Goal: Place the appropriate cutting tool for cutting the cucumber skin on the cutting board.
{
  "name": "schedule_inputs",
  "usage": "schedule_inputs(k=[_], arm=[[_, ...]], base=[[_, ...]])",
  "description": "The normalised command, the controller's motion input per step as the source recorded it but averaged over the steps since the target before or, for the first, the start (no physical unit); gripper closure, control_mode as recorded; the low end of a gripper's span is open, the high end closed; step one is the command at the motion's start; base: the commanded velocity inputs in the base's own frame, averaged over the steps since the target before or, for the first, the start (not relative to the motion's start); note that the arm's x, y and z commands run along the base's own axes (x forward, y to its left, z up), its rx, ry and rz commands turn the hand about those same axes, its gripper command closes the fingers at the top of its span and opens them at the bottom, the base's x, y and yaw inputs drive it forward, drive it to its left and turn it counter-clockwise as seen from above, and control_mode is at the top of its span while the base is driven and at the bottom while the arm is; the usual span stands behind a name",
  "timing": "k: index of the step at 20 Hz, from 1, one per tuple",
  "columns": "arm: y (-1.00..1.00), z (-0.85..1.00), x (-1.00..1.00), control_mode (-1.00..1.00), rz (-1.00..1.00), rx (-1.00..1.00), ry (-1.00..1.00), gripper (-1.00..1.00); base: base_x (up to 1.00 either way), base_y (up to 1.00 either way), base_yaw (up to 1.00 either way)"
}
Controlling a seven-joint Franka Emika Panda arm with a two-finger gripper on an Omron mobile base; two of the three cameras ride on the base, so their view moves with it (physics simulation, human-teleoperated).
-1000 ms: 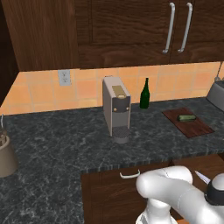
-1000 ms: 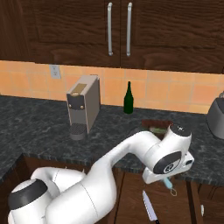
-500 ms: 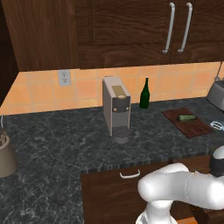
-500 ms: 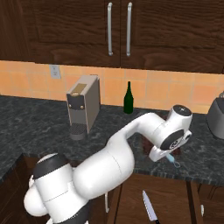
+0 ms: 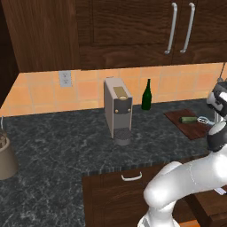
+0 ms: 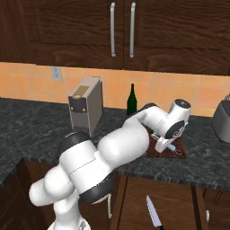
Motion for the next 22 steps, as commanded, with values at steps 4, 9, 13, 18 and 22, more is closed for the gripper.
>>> schedule_inputs(k=[4,9,13,18,22], arm=[[0.0,-0.5,0.83,-1.0,0.12,0.01,0.0,1.0],[0.0,-0.45,0.75,-1.0,0.1,0.02,0.01,1.0],[0.03,-0.55,0.44,-1.0,0.06,0.0,0.03,-1.0],[0.12,-0.34,0.09,-1.0,0.02,0.0,0.01,-1.0],[0.0,0.32,-0.36,-1.0,0.0,0.0,-0.08,-1.0]], base=[[0.0,0.0,0.0],[0.0,0.0,0.0],[0.0,0.0,0.0],[0.0,0.0,0.0],[0.0,0.0,0.0]])
